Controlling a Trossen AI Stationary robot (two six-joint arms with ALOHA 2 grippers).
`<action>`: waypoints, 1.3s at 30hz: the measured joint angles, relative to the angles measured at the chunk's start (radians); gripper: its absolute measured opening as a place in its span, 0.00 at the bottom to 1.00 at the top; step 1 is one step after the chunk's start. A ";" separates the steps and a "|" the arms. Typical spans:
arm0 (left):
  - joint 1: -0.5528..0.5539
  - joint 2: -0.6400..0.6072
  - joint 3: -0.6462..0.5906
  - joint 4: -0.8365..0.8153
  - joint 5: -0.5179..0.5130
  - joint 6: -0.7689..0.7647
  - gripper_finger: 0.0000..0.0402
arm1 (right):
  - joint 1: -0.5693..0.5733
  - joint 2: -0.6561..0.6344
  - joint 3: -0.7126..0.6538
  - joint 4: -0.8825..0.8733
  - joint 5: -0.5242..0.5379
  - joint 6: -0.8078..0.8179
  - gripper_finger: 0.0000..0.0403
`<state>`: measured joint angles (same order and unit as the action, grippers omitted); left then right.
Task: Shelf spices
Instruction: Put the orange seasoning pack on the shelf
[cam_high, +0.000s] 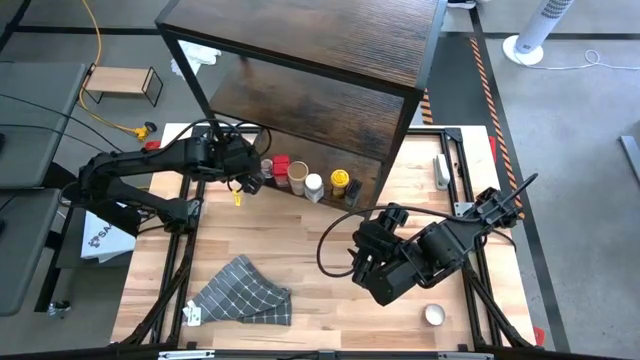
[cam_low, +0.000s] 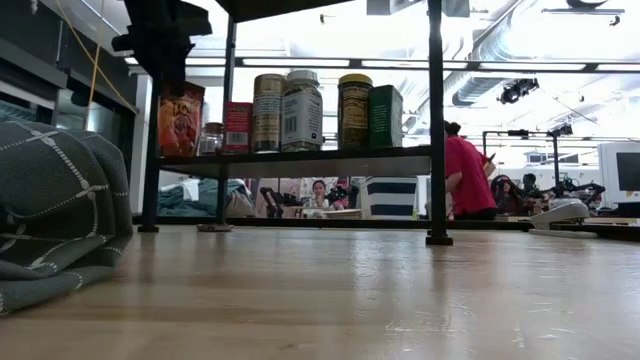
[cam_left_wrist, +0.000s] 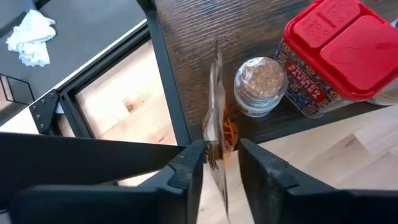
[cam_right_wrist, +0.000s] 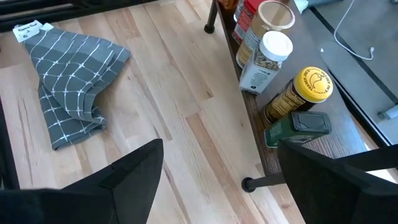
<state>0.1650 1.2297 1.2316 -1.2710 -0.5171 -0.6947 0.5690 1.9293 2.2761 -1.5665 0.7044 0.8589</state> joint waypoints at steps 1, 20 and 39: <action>0.000 0.000 0.000 0.001 0.000 0.000 0.26 | 0.000 0.000 0.000 0.000 0.000 0.000 0.77; -0.001 -0.152 0.001 0.115 0.164 0.009 0.46 | -0.004 0.000 0.000 0.000 0.000 0.016 0.77; -0.093 -0.297 0.001 0.111 0.180 -0.009 0.46 | -0.045 0.000 0.000 0.000 -0.013 0.023 0.77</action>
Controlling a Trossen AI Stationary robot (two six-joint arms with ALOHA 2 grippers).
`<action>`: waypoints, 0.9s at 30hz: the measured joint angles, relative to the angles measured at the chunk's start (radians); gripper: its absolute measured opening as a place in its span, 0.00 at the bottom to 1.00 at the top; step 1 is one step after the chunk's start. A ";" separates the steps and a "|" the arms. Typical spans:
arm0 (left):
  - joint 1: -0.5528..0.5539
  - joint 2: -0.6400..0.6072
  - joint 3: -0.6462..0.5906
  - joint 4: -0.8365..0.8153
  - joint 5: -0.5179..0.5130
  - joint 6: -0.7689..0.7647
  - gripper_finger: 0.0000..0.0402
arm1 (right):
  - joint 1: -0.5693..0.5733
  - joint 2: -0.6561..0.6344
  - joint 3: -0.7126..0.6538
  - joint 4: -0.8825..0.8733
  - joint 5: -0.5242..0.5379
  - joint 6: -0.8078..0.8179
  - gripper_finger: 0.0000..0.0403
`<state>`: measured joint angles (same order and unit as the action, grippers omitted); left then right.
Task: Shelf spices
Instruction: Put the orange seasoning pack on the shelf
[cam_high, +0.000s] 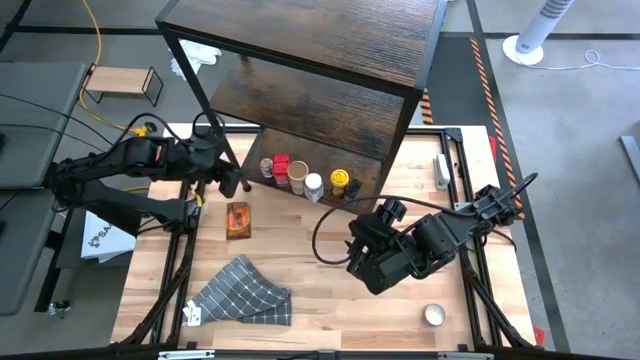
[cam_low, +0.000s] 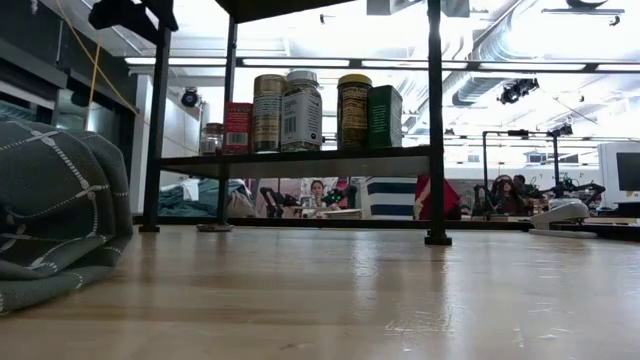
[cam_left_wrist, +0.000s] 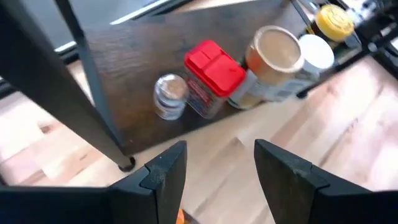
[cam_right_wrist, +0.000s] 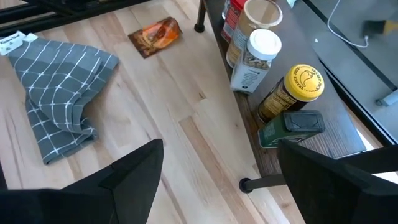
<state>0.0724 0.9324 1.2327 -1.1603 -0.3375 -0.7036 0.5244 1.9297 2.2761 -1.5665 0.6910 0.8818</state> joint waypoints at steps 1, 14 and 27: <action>-0.011 0.001 0.000 -0.002 0.001 -0.001 0.46 | -0.001 0.000 0.000 0.000 -0.004 0.000 0.77; -0.161 0.010 0.000 -0.045 -0.016 -0.029 0.46 | -0.001 0.000 0.000 0.000 -0.023 -0.008 0.77; -0.255 0.010 0.000 -0.053 -0.065 -0.053 0.46 | -0.031 0.000 0.000 0.000 -0.075 0.018 0.77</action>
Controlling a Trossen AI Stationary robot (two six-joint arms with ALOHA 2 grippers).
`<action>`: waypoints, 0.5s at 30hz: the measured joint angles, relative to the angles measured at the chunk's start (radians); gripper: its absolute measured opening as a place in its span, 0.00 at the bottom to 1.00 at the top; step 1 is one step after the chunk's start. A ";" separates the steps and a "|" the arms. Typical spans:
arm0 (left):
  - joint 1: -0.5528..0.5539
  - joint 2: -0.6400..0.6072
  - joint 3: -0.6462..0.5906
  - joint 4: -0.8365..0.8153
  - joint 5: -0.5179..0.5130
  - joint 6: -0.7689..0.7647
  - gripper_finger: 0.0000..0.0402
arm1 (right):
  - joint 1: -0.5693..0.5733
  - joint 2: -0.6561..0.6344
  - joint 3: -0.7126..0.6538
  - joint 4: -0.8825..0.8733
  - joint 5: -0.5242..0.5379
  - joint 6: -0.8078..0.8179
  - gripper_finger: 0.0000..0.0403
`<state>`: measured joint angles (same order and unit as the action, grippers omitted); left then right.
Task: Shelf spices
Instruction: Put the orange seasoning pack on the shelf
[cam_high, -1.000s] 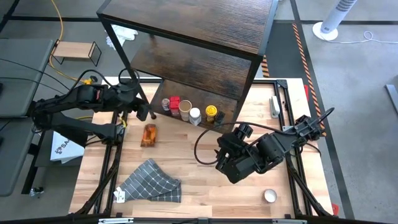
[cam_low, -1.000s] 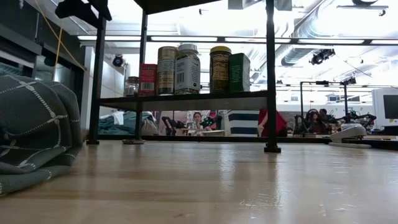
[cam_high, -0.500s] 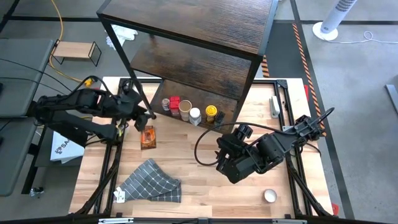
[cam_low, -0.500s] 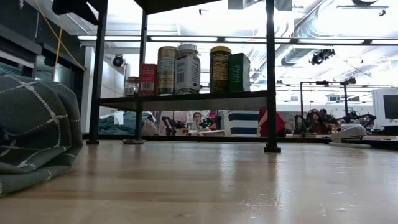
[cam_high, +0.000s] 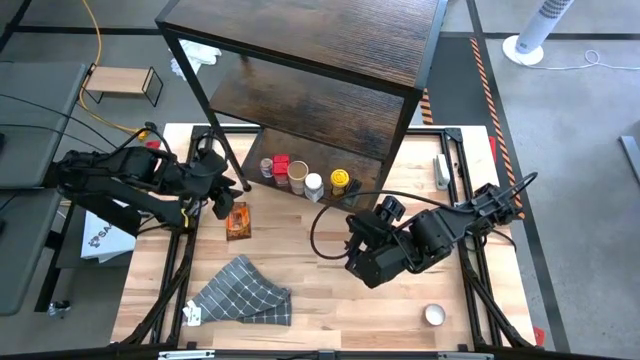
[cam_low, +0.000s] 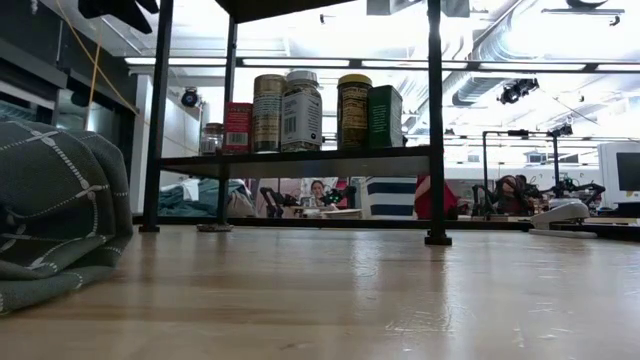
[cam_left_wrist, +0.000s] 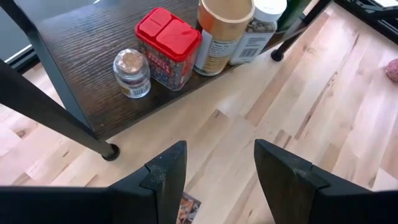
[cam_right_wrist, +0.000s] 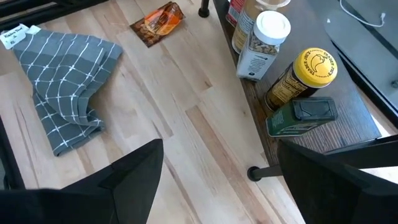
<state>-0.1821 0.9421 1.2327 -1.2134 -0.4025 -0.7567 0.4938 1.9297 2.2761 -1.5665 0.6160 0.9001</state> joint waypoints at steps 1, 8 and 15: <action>-0.004 0.000 0.000 0.000 -0.003 0.000 0.46 | -0.002 0.000 0.000 0.000 -0.004 0.001 0.77; -0.018 0.000 0.000 -0.001 -0.005 0.006 0.46 | -0.016 0.000 0.000 0.000 -0.031 0.019 0.77; -0.018 0.000 0.000 0.007 -0.006 0.031 0.46 | -0.017 0.000 0.000 0.000 -0.034 0.046 0.77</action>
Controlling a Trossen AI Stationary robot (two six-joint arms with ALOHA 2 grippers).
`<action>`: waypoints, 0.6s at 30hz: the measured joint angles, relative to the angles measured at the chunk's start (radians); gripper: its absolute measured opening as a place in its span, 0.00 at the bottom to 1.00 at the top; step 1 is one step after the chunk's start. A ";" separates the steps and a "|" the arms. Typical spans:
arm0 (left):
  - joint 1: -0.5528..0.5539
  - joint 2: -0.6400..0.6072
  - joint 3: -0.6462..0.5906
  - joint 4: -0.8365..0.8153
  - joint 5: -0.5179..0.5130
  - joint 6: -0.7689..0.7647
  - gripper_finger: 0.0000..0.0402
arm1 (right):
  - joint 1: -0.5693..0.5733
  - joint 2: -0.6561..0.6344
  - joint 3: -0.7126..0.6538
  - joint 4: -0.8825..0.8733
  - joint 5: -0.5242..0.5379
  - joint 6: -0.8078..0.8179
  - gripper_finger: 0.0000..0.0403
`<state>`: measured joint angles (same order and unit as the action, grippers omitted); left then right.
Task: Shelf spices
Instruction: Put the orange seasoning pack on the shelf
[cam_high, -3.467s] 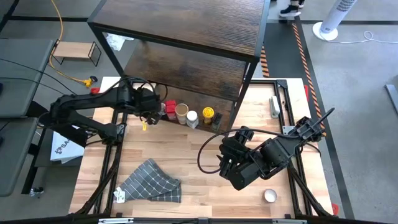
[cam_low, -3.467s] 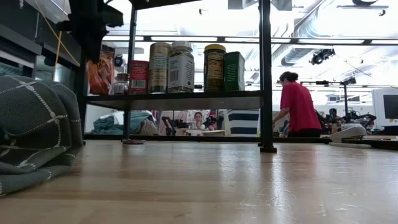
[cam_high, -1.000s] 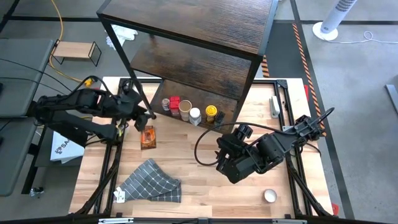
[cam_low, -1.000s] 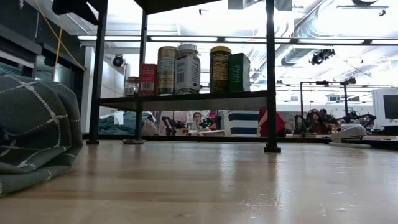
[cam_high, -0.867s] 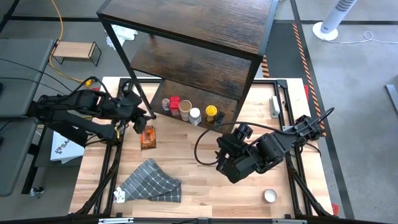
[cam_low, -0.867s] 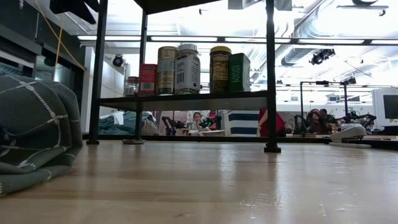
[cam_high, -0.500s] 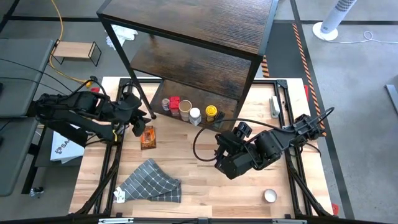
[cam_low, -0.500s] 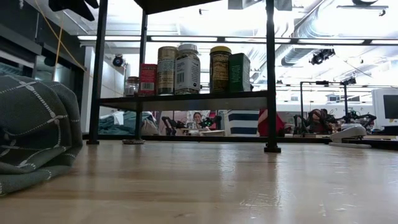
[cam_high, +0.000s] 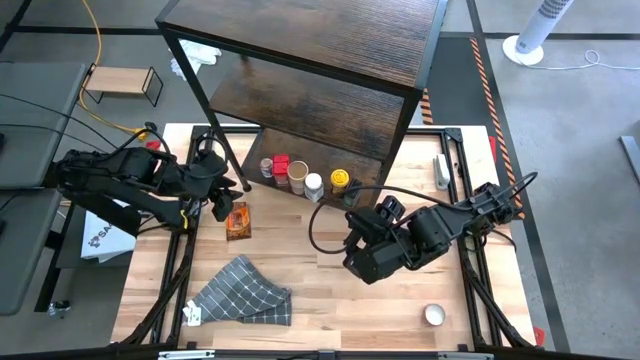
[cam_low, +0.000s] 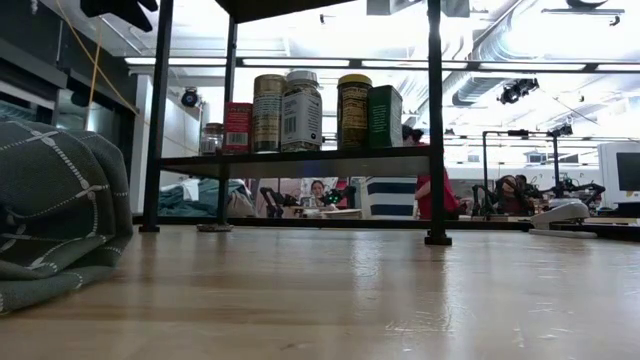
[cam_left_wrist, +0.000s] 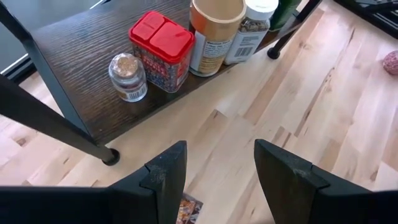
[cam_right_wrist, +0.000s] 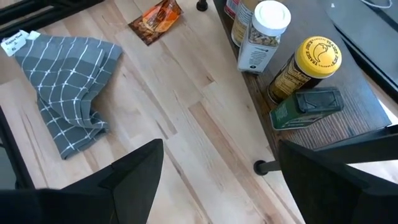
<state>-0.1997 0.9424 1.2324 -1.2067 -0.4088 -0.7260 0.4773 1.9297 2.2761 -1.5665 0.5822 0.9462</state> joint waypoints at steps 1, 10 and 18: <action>0.000 0.000 0.000 0.001 0.000 0.004 0.46 | 0.000 0.000 0.000 0.000 0.000 0.004 0.77; 0.000 0.000 0.000 0.001 0.001 0.005 0.46 | 0.000 0.000 0.000 0.000 -0.026 0.026 0.77; 0.000 0.000 0.000 0.001 0.002 0.005 0.46 | 0.000 0.000 0.000 0.000 -0.035 0.026 0.77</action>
<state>-0.1993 0.9424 1.2320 -1.2056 -0.4065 -0.7212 0.4773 1.9297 2.2761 -1.5661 0.5476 0.9722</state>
